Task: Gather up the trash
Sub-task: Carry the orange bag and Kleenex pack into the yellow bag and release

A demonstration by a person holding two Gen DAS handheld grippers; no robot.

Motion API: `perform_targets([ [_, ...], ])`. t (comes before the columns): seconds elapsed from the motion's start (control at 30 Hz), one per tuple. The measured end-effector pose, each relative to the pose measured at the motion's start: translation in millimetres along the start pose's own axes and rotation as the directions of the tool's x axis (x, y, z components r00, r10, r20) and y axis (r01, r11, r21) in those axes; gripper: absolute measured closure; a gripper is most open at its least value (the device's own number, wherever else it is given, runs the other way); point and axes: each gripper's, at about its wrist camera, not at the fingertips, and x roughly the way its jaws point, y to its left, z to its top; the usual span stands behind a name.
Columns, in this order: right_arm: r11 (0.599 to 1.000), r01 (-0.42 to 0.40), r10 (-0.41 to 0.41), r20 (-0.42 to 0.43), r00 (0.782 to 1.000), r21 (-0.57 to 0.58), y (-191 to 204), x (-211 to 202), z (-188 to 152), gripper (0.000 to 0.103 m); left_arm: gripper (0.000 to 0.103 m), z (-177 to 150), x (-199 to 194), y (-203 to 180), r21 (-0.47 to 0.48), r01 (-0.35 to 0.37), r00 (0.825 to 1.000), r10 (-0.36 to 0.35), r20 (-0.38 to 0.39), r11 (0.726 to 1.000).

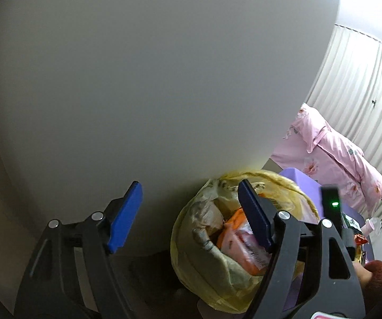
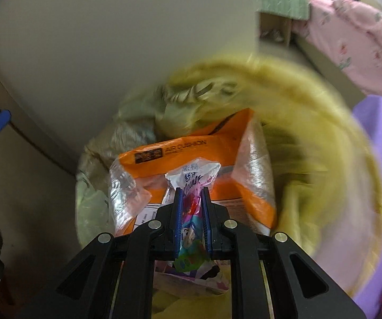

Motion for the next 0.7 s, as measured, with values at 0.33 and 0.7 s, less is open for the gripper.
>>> perform_targets([
  [0.33, 1.000, -0.010, 0.011, -0.035, 0.999, 0.024, -8.3, 5.4, 3.7, 0.088, 0.032, -10.7, 21.3, 6.3, -0.016, -0.007, 0.999, 0.006, -0.053, 1.000],
  [0.7, 0.999, -0.028, 0.024, 0.151, 0.988, 0.026, -24.3, -95.7, -20.1, 0.056, 0.032, -2.3, 11.3, -26.2, 0.033, 0.036, 0.999, -0.035, -0.031, 0.999],
])
